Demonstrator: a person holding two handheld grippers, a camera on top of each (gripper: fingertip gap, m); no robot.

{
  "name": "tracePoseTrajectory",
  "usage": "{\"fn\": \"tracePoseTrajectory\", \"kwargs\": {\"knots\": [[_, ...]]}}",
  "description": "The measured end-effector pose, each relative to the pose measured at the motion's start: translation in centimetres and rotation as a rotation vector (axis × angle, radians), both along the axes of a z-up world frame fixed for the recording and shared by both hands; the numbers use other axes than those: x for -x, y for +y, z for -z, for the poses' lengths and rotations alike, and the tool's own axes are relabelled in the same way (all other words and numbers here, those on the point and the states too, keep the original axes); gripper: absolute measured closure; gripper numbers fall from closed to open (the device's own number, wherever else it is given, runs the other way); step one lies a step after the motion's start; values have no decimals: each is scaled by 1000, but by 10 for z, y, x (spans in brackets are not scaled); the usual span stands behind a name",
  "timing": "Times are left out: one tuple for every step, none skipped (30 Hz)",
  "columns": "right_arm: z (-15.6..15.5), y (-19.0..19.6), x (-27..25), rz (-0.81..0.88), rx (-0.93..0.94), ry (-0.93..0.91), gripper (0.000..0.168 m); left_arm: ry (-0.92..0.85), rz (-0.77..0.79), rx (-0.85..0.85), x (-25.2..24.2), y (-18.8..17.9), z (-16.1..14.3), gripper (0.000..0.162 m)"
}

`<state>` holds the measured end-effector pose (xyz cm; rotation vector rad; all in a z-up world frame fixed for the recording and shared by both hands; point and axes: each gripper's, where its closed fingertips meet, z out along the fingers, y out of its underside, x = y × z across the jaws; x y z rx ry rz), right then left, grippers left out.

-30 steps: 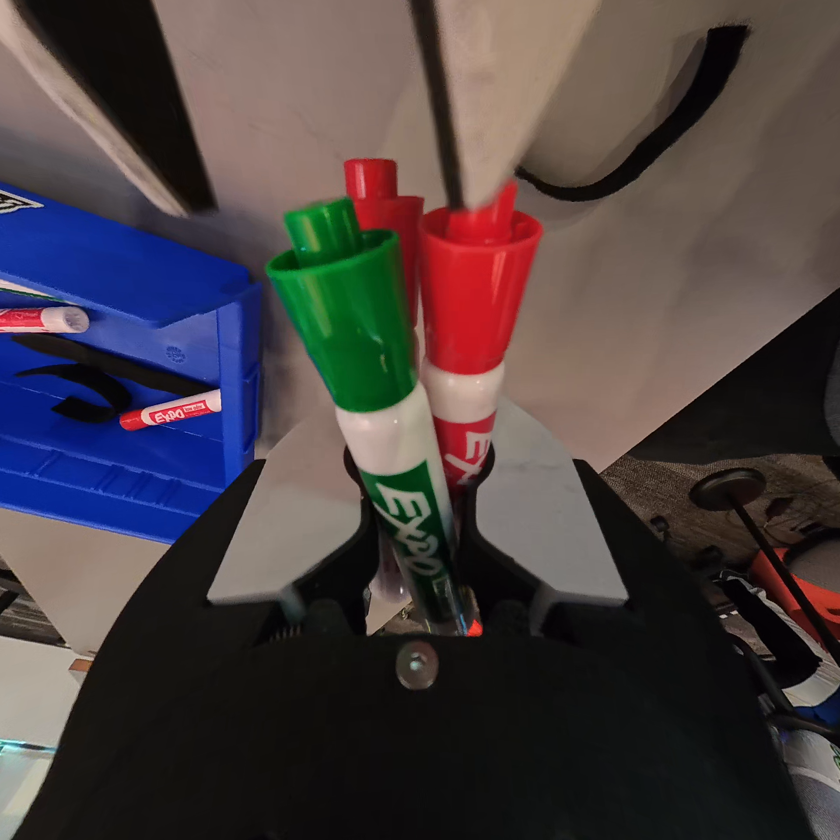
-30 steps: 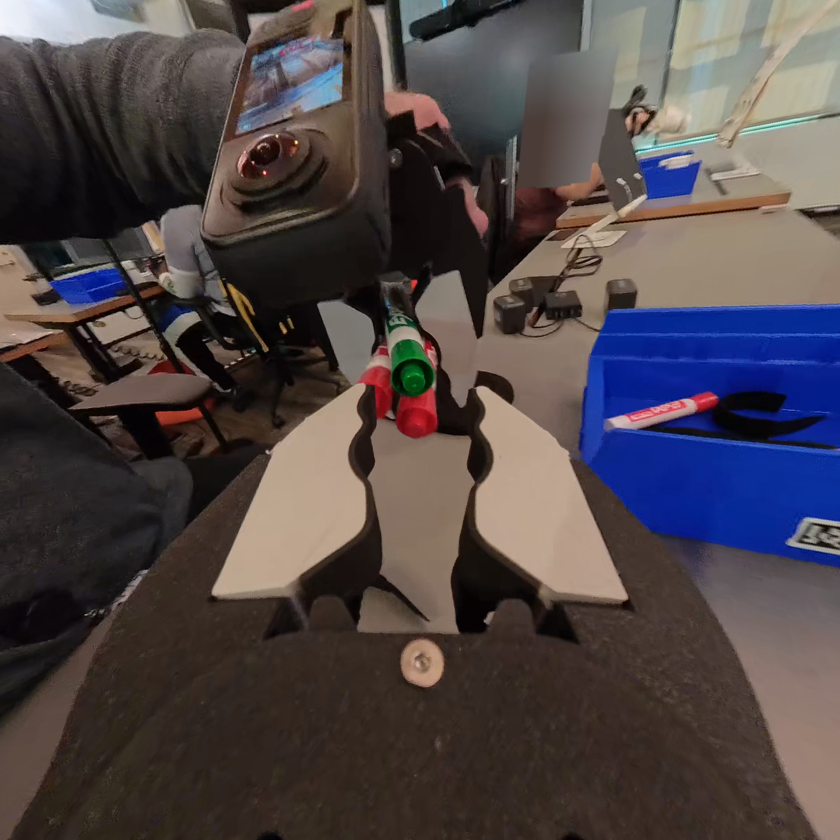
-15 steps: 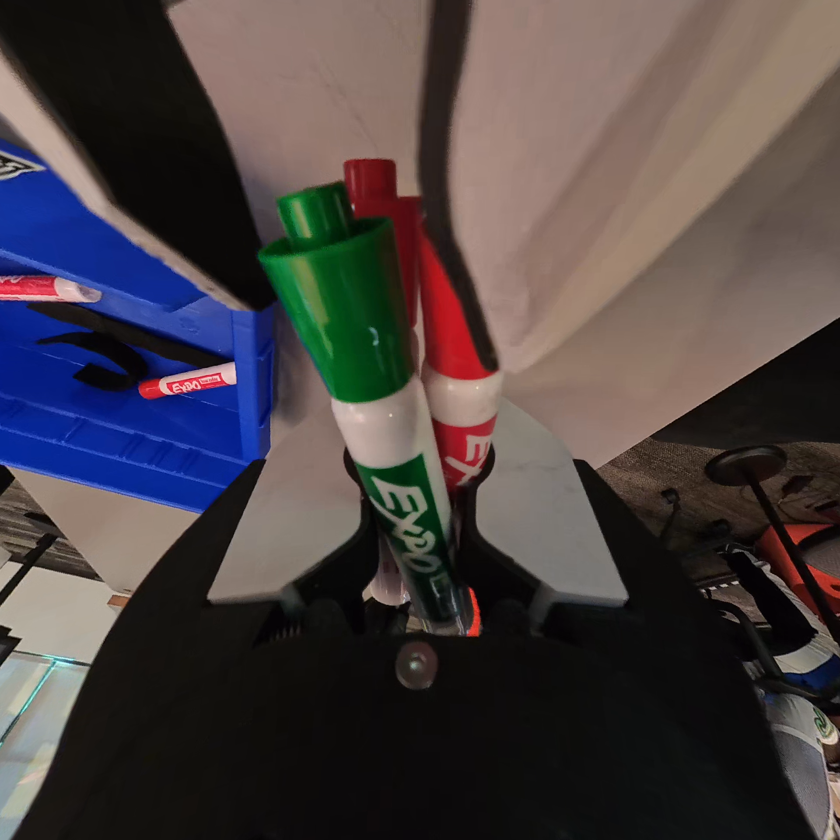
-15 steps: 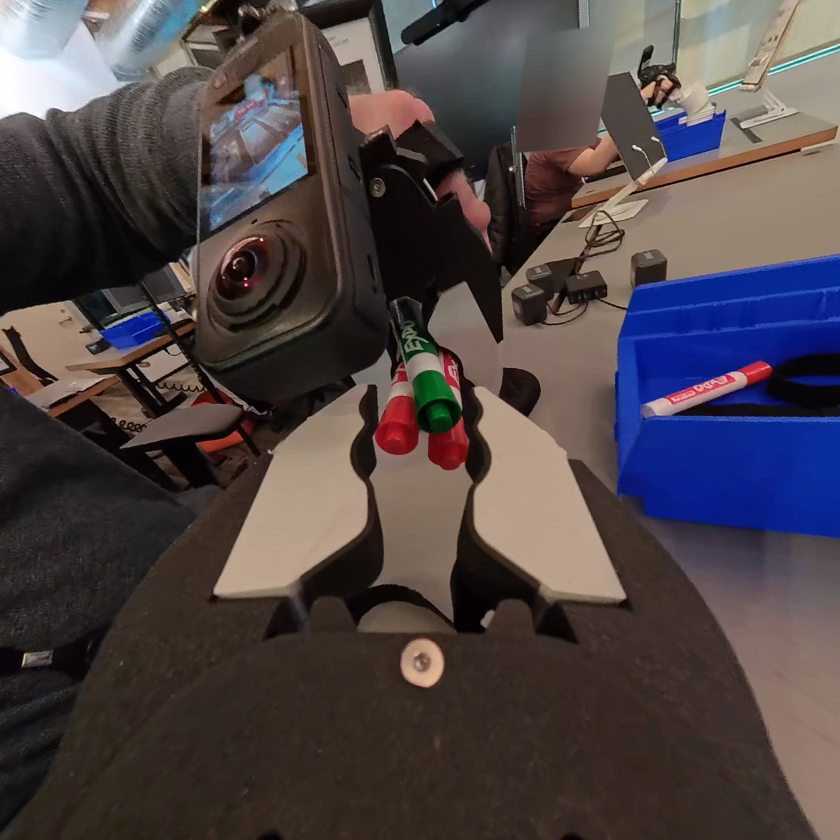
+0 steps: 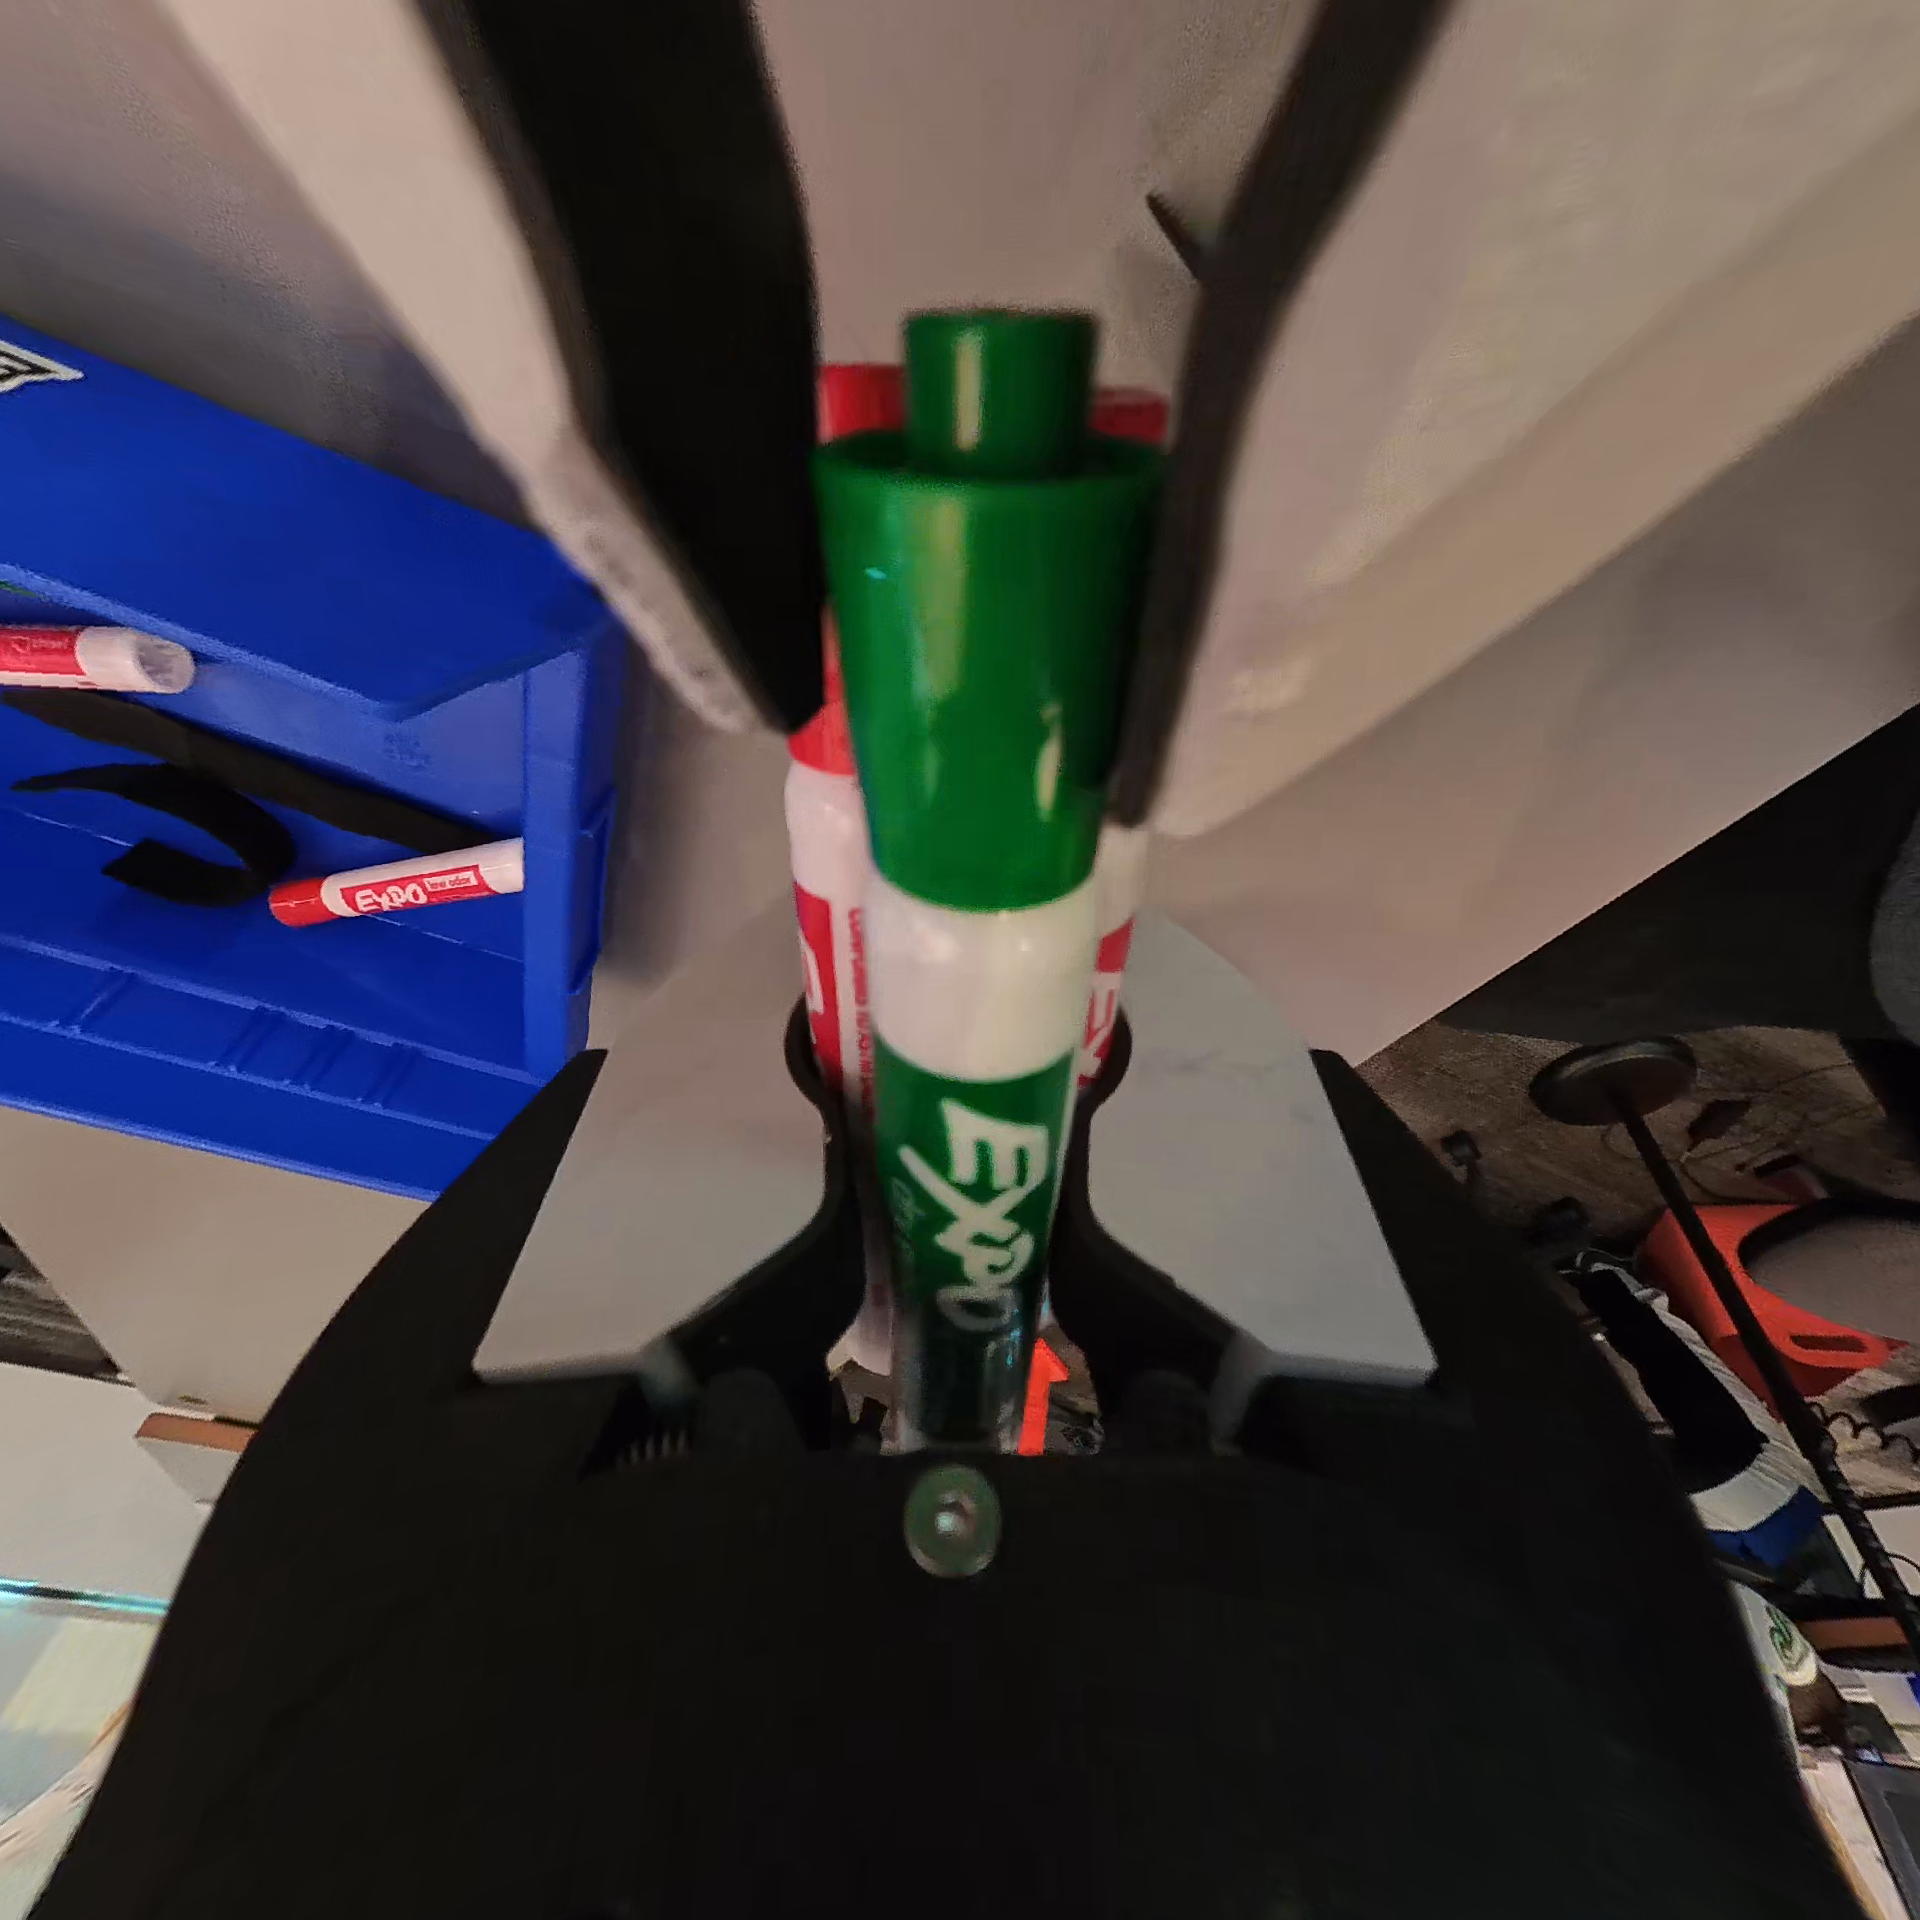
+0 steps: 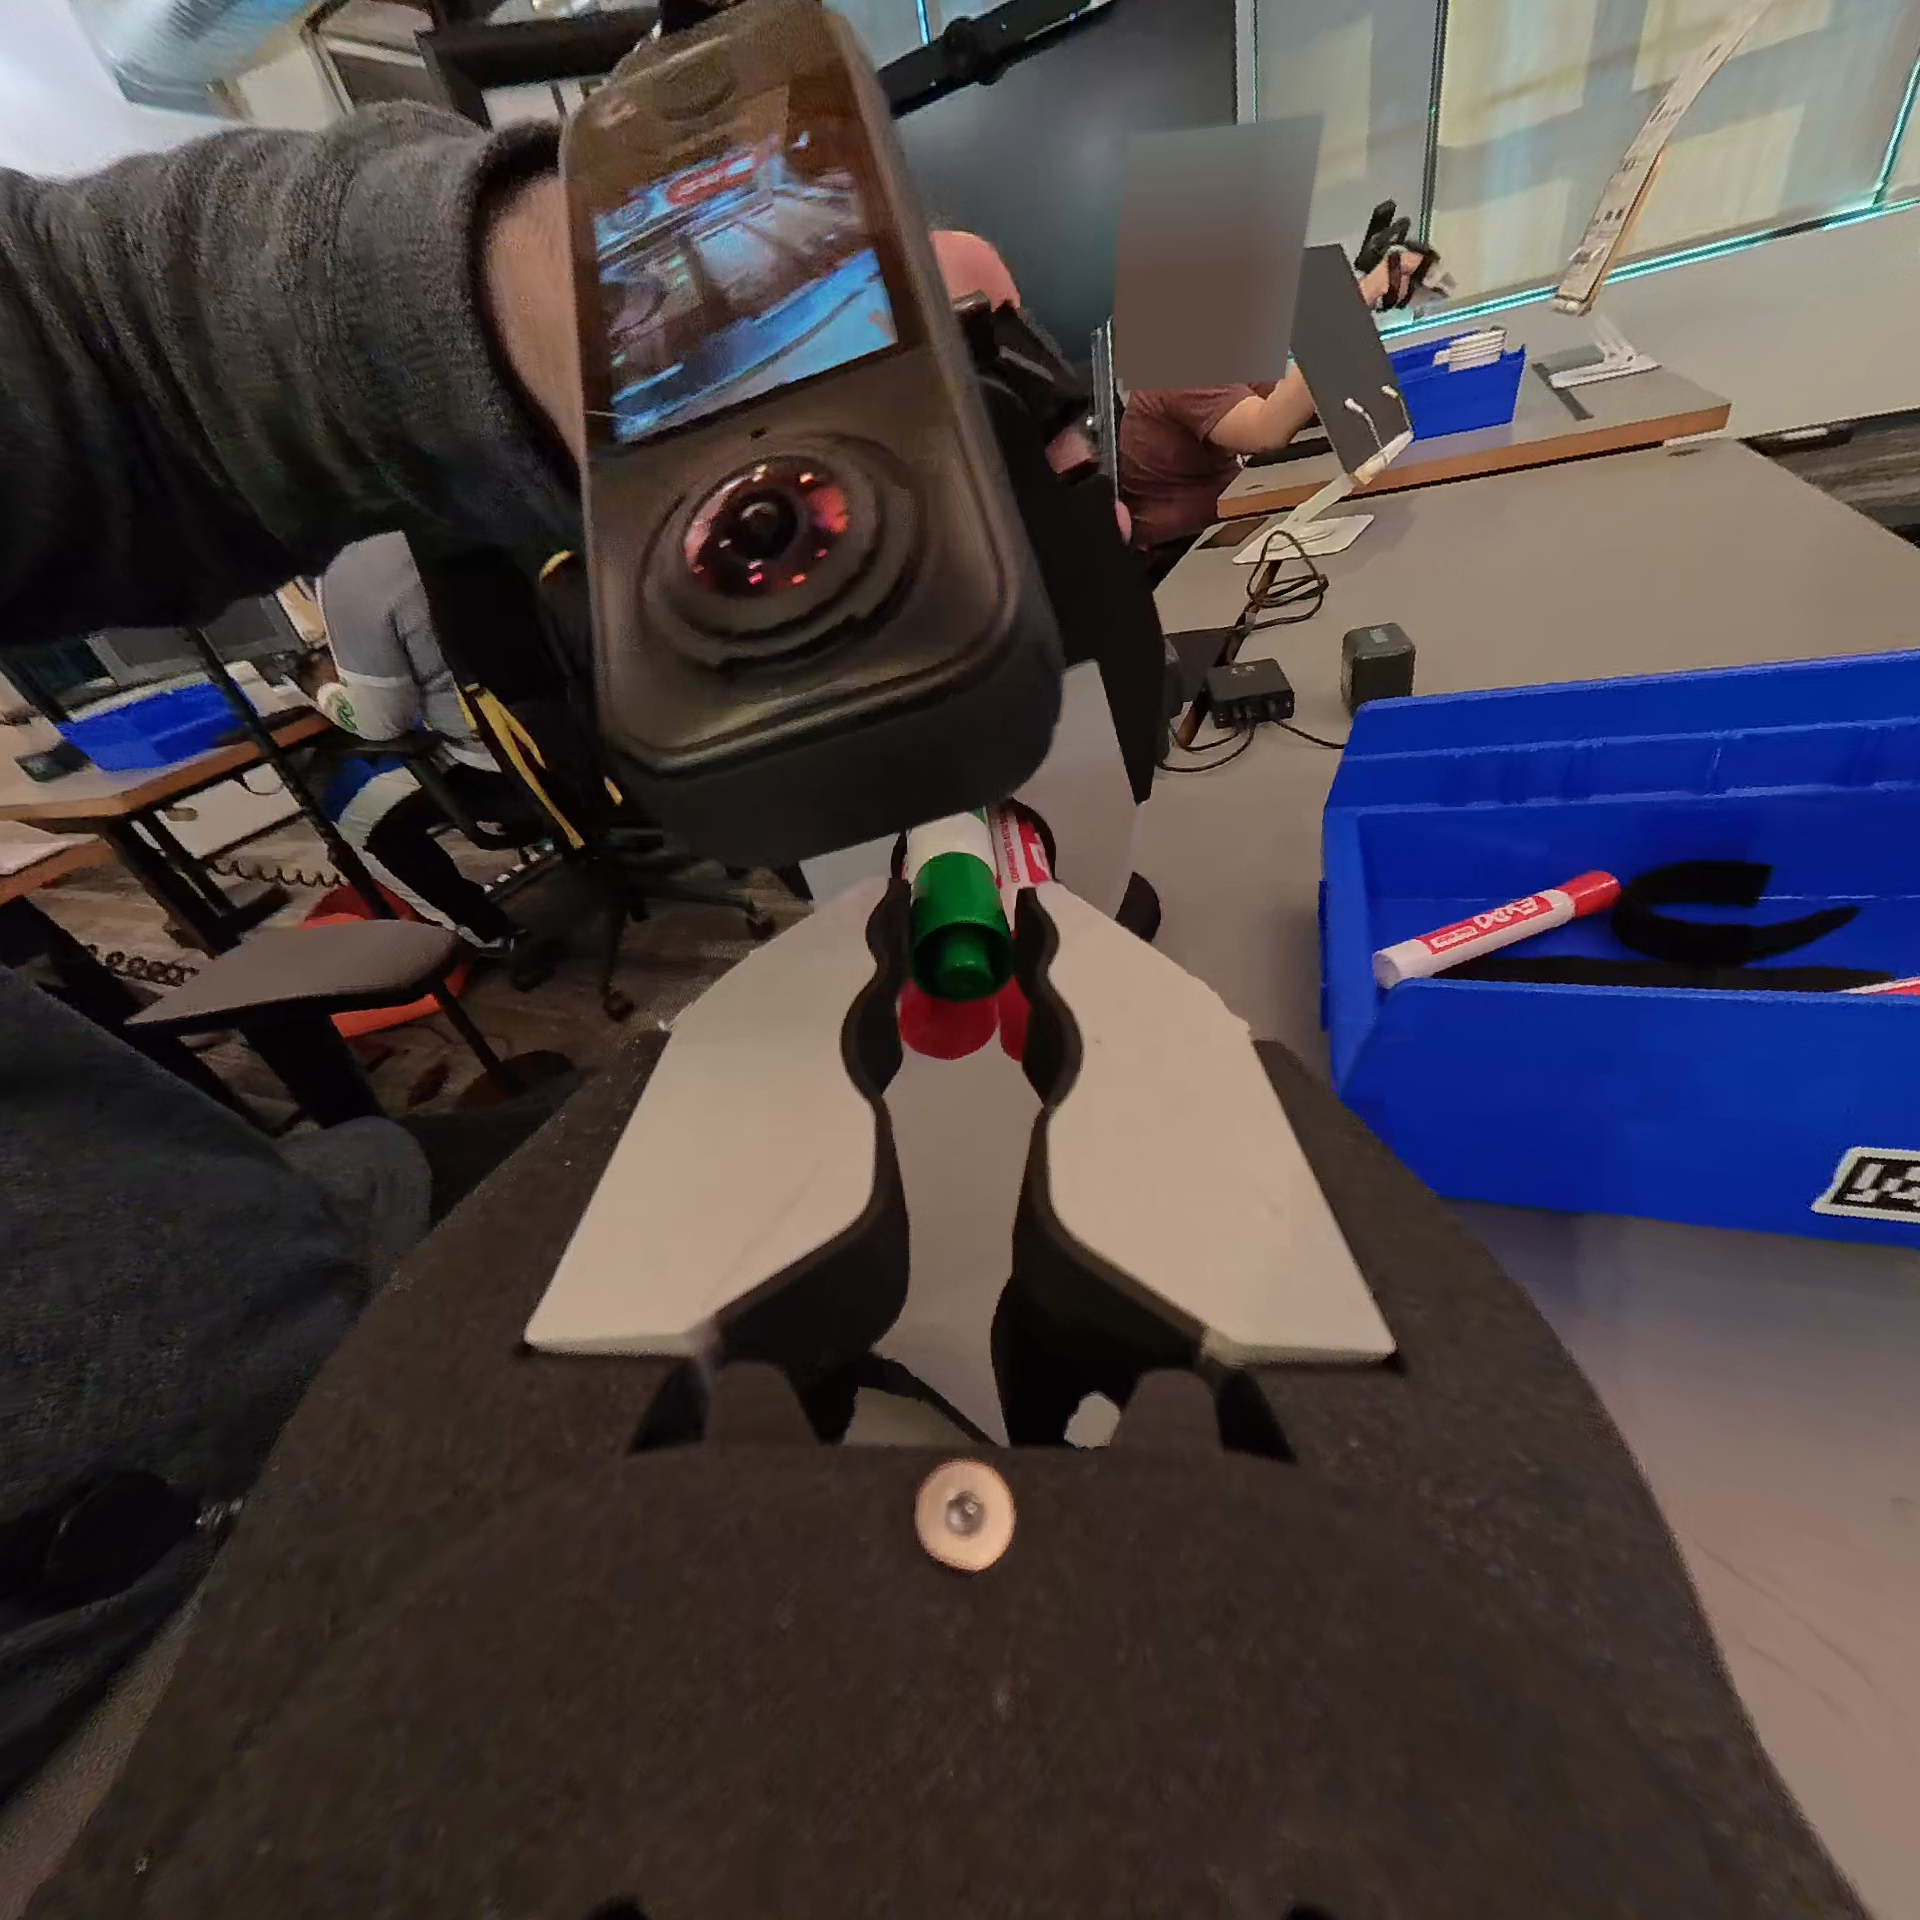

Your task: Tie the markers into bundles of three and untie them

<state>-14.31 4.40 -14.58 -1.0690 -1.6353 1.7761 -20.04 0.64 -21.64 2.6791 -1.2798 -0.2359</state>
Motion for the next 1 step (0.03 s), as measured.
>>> {"fn": "tracePoseTrajectory", "kwargs": {"knots": [[-1, 0, -1, 2, -9, 2, 150, -5, -9, 5, 1, 0, 0, 121]]}}
